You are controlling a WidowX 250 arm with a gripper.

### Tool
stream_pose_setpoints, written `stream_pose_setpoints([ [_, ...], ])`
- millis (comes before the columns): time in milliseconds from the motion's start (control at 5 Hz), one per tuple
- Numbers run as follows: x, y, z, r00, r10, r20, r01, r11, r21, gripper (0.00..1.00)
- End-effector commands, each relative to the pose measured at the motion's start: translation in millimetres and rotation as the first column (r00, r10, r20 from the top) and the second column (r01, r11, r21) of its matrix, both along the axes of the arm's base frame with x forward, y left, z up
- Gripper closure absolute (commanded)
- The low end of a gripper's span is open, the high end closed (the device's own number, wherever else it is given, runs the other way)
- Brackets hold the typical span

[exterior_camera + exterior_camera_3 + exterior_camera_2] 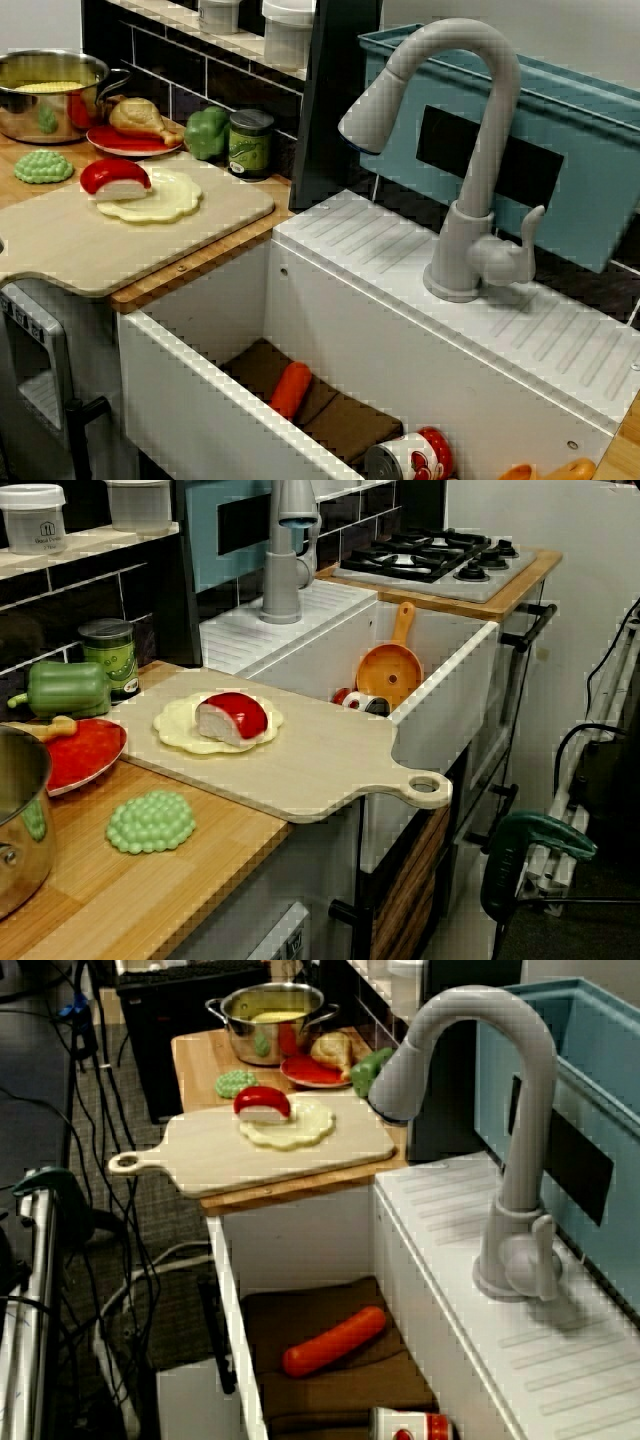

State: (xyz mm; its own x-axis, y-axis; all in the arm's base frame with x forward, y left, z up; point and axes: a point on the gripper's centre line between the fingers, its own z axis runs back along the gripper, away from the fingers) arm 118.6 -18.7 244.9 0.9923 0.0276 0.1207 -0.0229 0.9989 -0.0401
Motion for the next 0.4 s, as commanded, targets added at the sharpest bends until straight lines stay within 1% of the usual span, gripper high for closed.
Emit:
stream_pose_setpoints([
  [0,0.0,0,0.0,1.0,0.0,0.0,0.0,1.0,0.0,0.0],
  [200,11.5,23,6.6,0.997,0.063,0.036,-0.063,0.998,0.004,0.0],
])
